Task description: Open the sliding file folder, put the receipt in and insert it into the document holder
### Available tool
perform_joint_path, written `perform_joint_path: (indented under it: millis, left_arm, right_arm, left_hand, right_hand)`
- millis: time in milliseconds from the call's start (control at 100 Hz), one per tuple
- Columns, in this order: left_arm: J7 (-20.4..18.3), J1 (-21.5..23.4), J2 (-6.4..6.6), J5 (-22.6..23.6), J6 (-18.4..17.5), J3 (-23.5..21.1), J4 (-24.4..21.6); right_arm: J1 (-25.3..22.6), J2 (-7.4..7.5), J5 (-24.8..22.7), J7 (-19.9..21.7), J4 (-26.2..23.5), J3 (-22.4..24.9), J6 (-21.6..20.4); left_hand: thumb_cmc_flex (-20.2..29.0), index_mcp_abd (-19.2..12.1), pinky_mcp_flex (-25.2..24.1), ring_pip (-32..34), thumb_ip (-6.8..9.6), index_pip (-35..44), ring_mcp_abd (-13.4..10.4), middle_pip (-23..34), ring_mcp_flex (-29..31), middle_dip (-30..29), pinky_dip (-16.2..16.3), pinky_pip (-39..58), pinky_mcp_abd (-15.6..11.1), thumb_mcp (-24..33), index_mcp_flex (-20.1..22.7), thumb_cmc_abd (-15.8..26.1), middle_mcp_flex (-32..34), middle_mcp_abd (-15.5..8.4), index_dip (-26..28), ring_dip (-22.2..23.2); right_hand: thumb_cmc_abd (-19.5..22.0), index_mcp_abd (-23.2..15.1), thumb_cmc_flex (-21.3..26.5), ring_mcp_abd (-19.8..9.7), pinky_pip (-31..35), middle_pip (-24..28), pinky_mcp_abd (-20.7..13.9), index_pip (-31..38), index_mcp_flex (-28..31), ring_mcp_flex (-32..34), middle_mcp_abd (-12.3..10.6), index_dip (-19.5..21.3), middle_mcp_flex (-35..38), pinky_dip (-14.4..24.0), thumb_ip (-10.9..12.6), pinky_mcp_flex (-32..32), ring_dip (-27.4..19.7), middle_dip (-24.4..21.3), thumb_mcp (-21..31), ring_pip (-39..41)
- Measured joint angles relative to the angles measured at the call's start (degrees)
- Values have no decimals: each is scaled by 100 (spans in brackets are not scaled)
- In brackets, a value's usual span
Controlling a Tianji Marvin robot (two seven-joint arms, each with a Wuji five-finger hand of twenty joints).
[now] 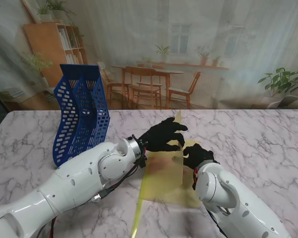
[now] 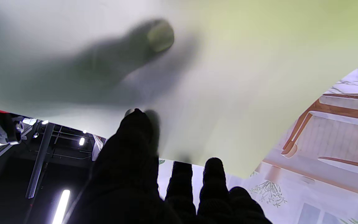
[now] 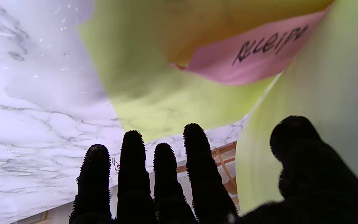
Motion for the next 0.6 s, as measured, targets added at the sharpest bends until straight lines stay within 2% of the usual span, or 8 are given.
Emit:
perform_joint_path:
  millis: [190,230,330,420,600]
  left_arm:
    - [-3,6,6,9,-18,-23,-1]
    - [-6,7,9,14,-21,-29,-3]
    - [-10,17,15,21,-25,-49,-8]
    - [-10,18,18,22,-30,-51,-9]
    - [-23,12,20,22,-45,-39,-9]
  right_arm:
    - [-335,-44,67,-247,-206,492,-436]
    - [-412,-49,62,-273,-254,596,-551]
    - [-585,-44,-88,-272,-357,796,-795]
    - [-735,-29,-254,-221,-454,952,-861]
    - [-1018,-25,-273,-349,-553,1305,-1100]
  left_hand:
    - [0,0,0,0,0,0,9,0,0,0,0,0,0,0,0,0,0,0,0,0]
    - [0,0,0,0,0,0,9,0,0,0,0,0,1,-1,0,0,0,0,-2,0]
    - [0,0,0,0,0,0,11,0,0,0,0,0,1,-2,0,0,0,0,-14,0]
    - [0,0,0,0,0,0,12,0,0,0,0,0,2,-2,0,0,0,0,-15,0]
    - [0,0,0,0,0,0,15,0,0,0,0,0,3,-2,0,0,0,0,-15,0]
  right_hand:
    - [-4,0,90,0,168,0,1,172,-104,-1,7,0,0,67,65,85,0,0,20,0]
    - [-11,-128,173,0,203,0,1,310,-83,-30,28,0,-2,70,65,90,-13,-1,85,-165]
    - [-35,-441,354,-5,224,-117,1,416,-559,-70,-1,3,-16,71,74,96,-90,-80,366,-289]
    - [-87,-704,366,-25,108,-338,1,386,-1004,-137,-65,-74,-88,71,75,64,-316,-155,637,-733]
    - [-87,-783,366,-60,-193,-554,1,515,-1111,-218,-125,-284,-93,-13,78,-10,-551,-222,639,-1239]
